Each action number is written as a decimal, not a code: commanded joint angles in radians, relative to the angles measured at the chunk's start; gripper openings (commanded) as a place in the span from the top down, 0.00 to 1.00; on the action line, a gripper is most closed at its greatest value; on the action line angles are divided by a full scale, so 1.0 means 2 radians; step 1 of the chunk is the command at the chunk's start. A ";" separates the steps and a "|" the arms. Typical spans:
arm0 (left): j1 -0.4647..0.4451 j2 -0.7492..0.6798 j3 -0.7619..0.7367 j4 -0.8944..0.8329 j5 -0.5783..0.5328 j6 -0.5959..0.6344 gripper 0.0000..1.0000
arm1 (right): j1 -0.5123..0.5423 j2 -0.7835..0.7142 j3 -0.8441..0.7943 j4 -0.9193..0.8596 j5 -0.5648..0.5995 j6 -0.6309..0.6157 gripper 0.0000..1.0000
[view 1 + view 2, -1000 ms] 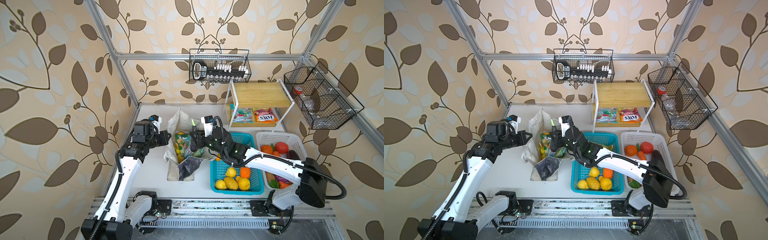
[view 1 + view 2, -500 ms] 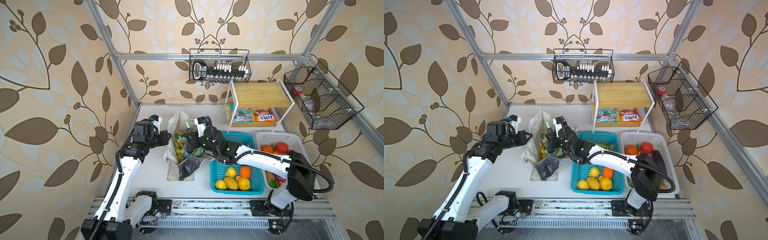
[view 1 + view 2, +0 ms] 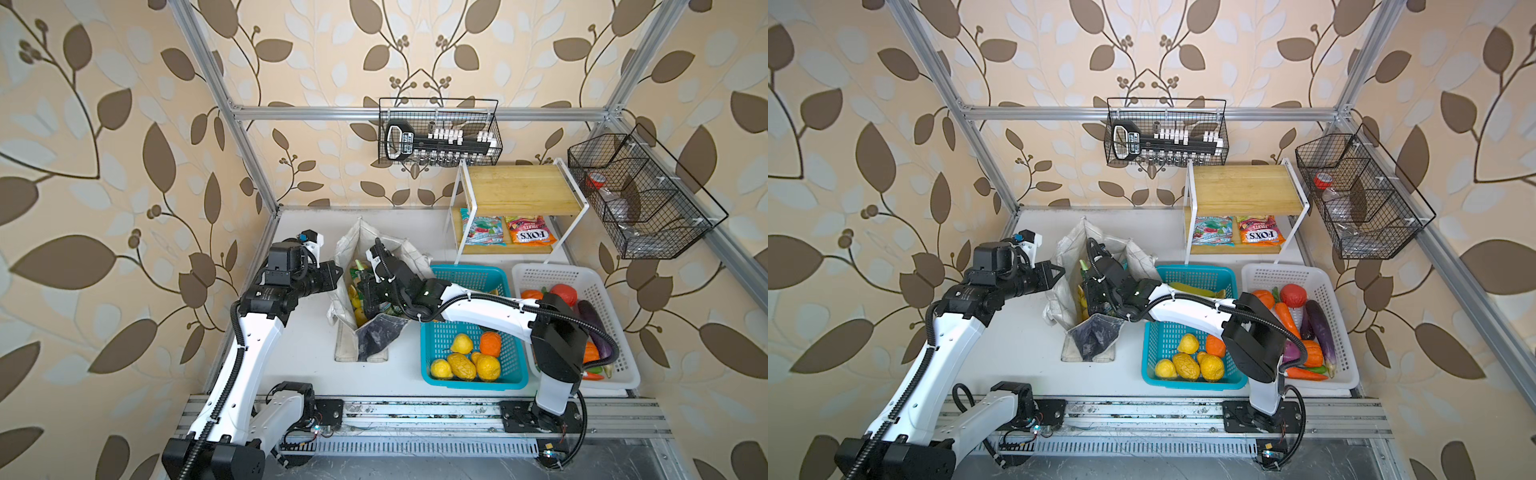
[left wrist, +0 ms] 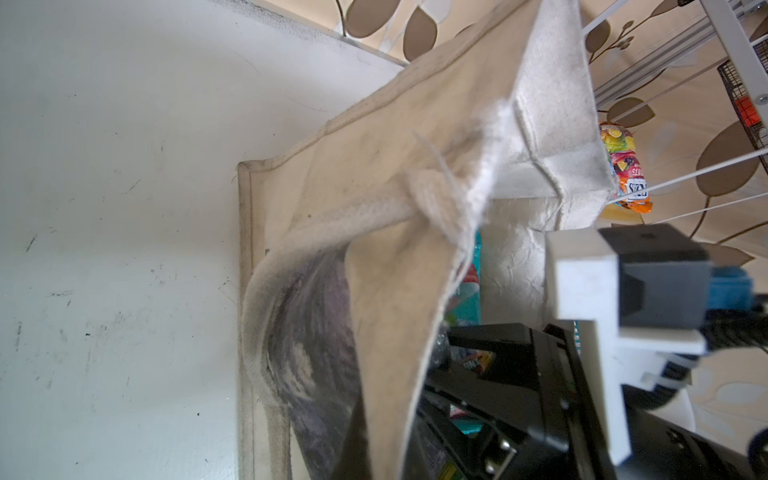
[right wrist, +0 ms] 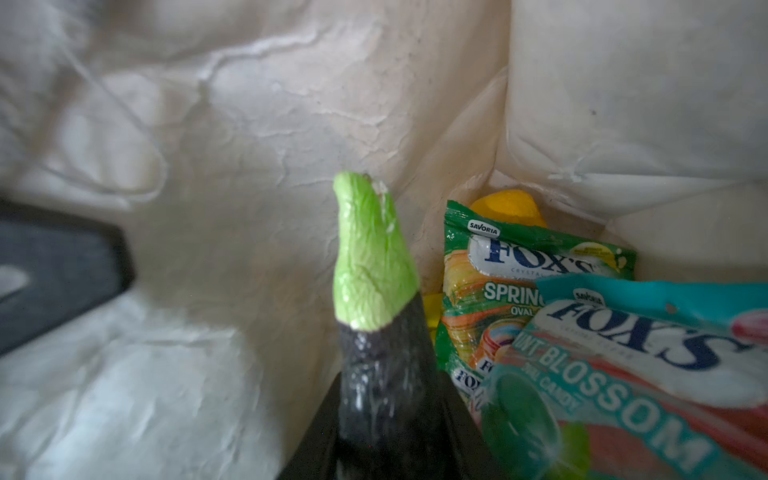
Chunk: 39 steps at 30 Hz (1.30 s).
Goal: Place the food into the grocery bag and tie it
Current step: 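Lower the small eggplant into the tote bag and open the right gripper, then raise the right gripper out of the bag and return to the white basket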
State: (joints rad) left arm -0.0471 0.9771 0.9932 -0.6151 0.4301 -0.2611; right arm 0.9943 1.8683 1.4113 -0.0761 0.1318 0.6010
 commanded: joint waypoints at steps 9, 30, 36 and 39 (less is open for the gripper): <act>-0.004 -0.011 0.005 0.021 0.012 0.006 1.00 | -0.009 0.039 0.024 -0.053 0.028 0.022 0.60; -0.003 -0.013 0.004 0.020 0.003 0.007 1.00 | 0.010 -0.091 0.003 -0.088 0.107 -0.003 0.00; -0.004 -0.013 0.005 0.017 -0.001 0.007 1.00 | 0.015 -0.177 -0.043 -0.092 0.156 -0.023 0.00; -0.004 -0.014 0.009 0.010 -0.012 0.009 1.00 | 0.015 -0.234 -0.076 -0.116 0.190 -0.029 0.00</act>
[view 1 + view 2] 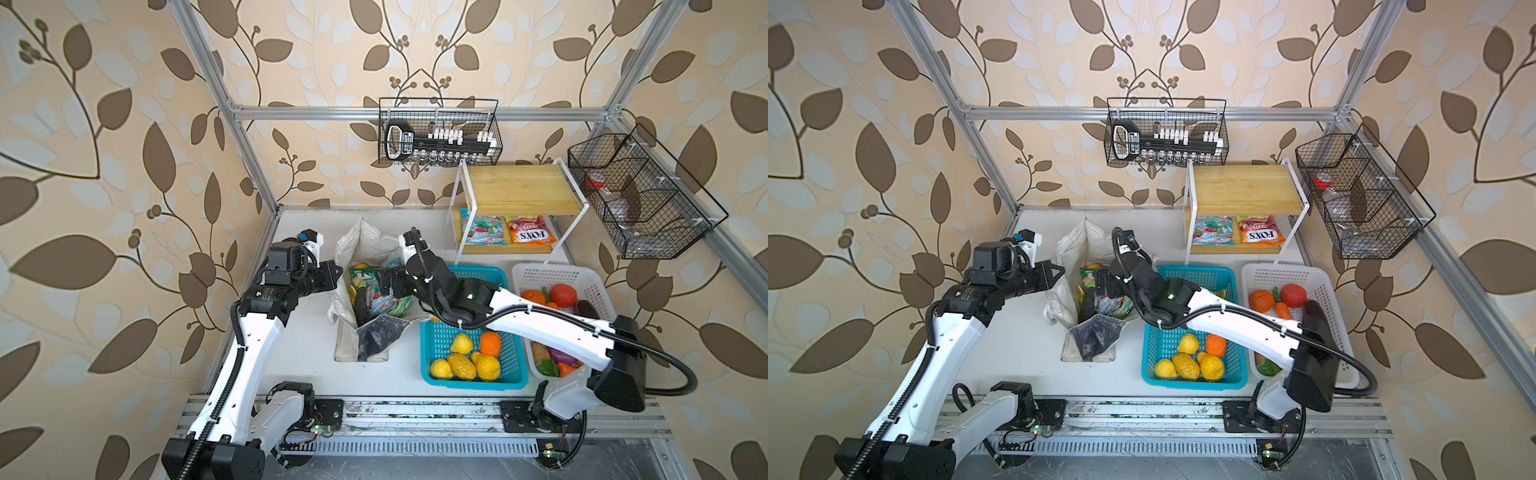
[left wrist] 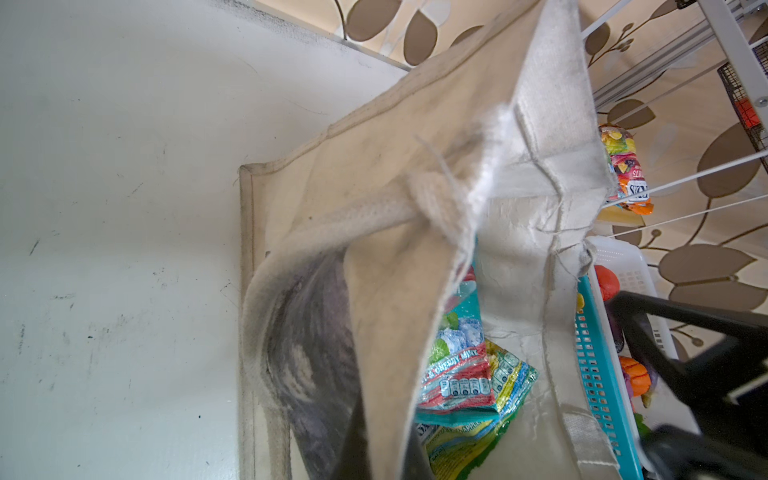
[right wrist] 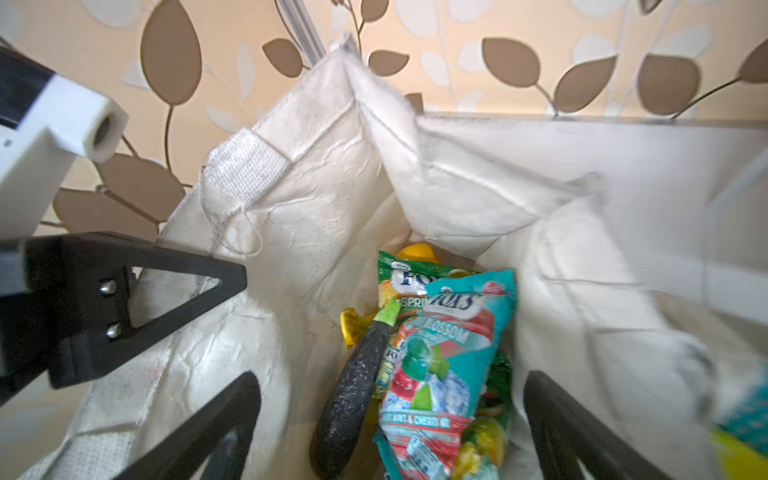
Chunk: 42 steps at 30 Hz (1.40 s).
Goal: Place the food into the grocery bag and tie it
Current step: 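Raise the right gripper out of the bag and return to the white basket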
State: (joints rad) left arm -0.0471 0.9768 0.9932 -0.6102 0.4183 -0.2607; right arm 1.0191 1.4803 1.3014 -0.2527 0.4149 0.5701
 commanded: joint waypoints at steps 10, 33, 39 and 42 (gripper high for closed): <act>-0.004 -0.017 0.009 0.006 -0.007 0.010 1.00 | -0.067 -0.275 -0.154 -0.147 0.089 -0.007 0.00; -0.009 -0.015 0.011 0.004 0.004 0.006 1.00 | -0.498 -0.352 -0.297 -0.200 -0.103 -0.042 0.00; -0.009 -0.021 0.010 0.010 0.015 0.000 1.00 | -0.501 -0.305 -0.267 -0.216 -0.026 -0.054 0.00; -0.010 -0.021 0.008 0.013 0.019 -0.004 1.00 | -0.518 -0.300 -0.265 -0.223 0.012 -0.062 0.00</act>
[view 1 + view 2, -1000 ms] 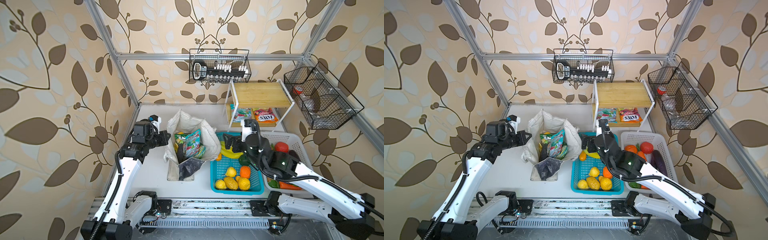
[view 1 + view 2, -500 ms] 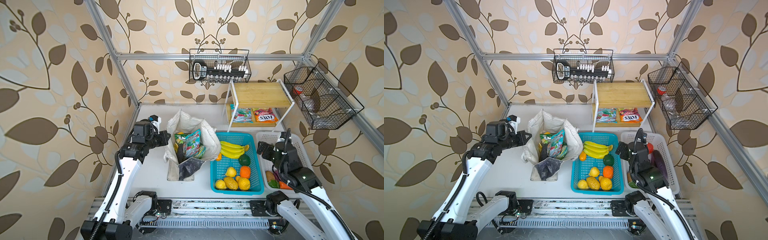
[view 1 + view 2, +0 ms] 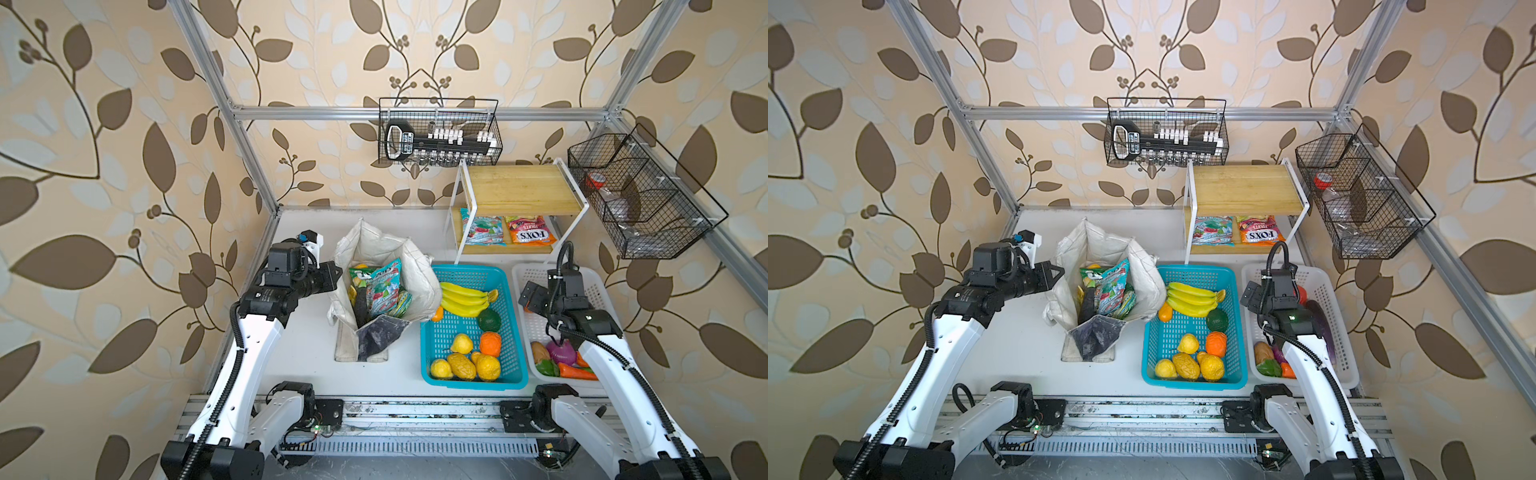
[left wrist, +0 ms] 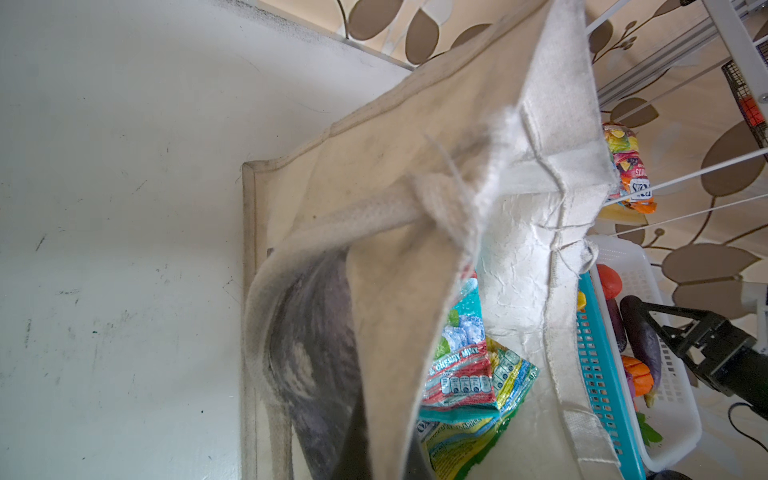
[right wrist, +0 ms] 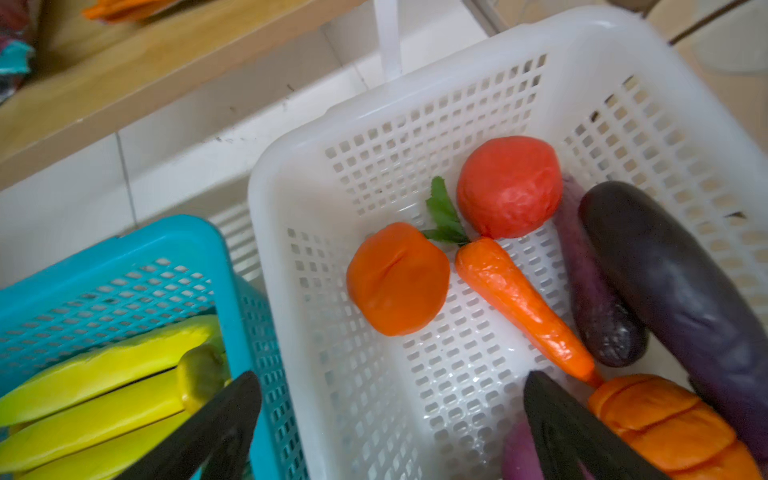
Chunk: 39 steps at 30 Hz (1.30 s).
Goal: Place the food into the grocery bag and tie it
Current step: 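Raise the right gripper out of the bag and return to the white basket, then lower the right gripper and close it on the orange bell pepper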
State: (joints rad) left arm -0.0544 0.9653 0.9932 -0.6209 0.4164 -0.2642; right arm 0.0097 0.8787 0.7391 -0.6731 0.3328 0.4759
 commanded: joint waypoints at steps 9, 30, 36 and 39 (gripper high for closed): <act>-0.008 0.000 0.007 0.021 0.026 -0.007 1.00 | -0.130 0.037 -0.014 0.019 -0.038 -0.021 0.04; -0.010 -0.028 0.010 0.013 0.007 0.004 1.00 | -0.174 0.036 -0.020 0.064 -0.129 -0.012 0.17; -0.011 -0.030 0.011 0.009 -0.004 0.009 1.00 | -0.175 0.039 -0.031 0.076 -0.179 -0.011 0.11; -0.011 -0.028 0.011 0.008 -0.006 0.009 1.00 | -0.175 0.044 -0.041 0.083 -0.193 -0.018 0.08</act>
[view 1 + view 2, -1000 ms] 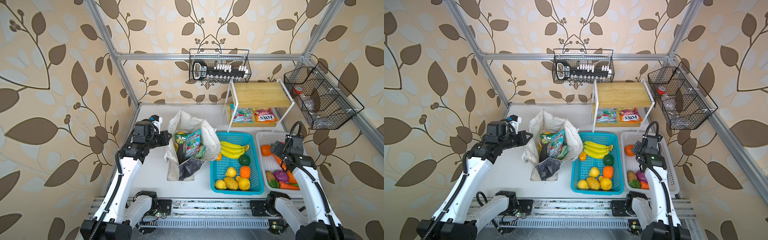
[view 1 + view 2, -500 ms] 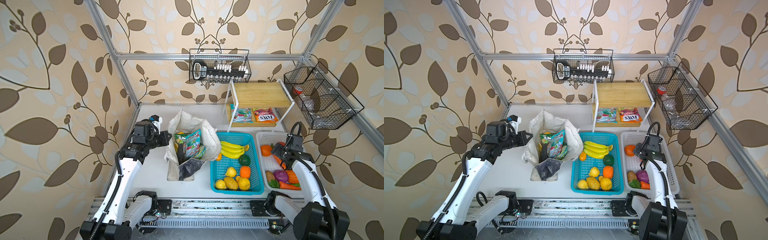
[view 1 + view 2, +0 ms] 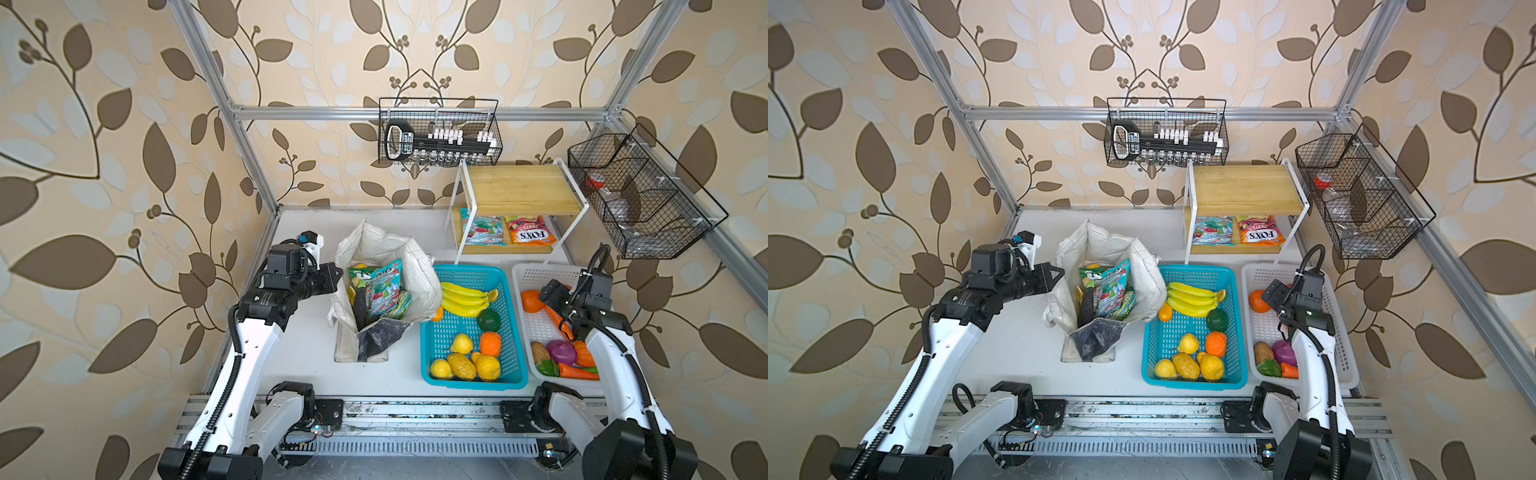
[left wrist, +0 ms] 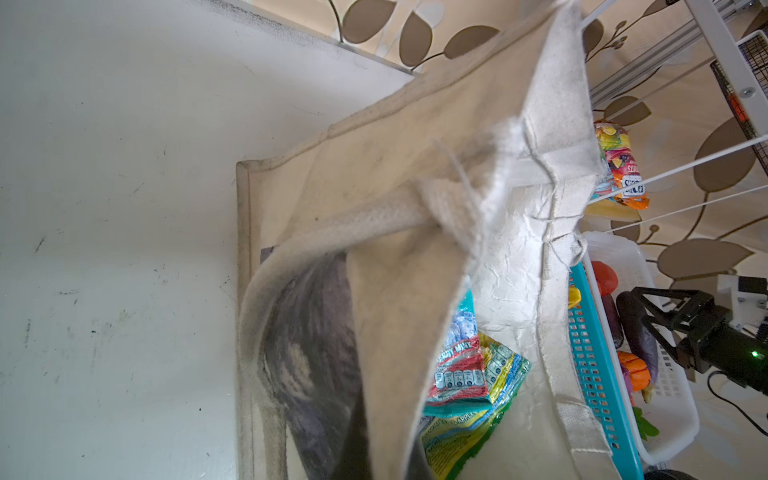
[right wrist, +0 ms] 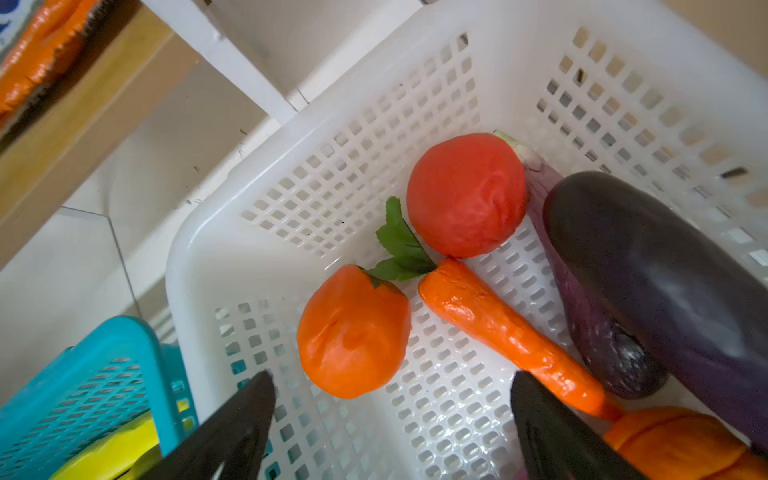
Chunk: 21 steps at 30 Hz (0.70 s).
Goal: Place the food into the grocery bag and tie it
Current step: 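Lower the right gripper and close it on the orange bell pepper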
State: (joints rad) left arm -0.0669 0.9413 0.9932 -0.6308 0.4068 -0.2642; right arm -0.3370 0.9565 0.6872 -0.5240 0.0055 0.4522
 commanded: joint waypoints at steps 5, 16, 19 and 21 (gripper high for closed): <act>-0.004 -0.013 0.013 0.010 -0.004 0.011 1.00 | -0.002 0.027 -0.033 0.023 -0.035 0.015 0.00; -0.005 -0.012 0.013 0.009 -0.004 0.012 1.00 | 0.007 0.059 -0.058 0.094 -0.051 0.045 0.05; -0.005 -0.009 0.013 0.009 -0.002 0.011 1.00 | 0.014 0.073 -0.060 0.110 -0.047 0.049 0.06; -0.004 -0.009 0.013 0.009 -0.002 0.012 1.00 | 0.017 0.081 -0.063 0.123 -0.054 0.054 0.06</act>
State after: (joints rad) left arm -0.0669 0.9413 0.9932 -0.6315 0.3882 -0.2607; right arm -0.3111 1.1019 0.5854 -0.3298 -0.0875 0.5369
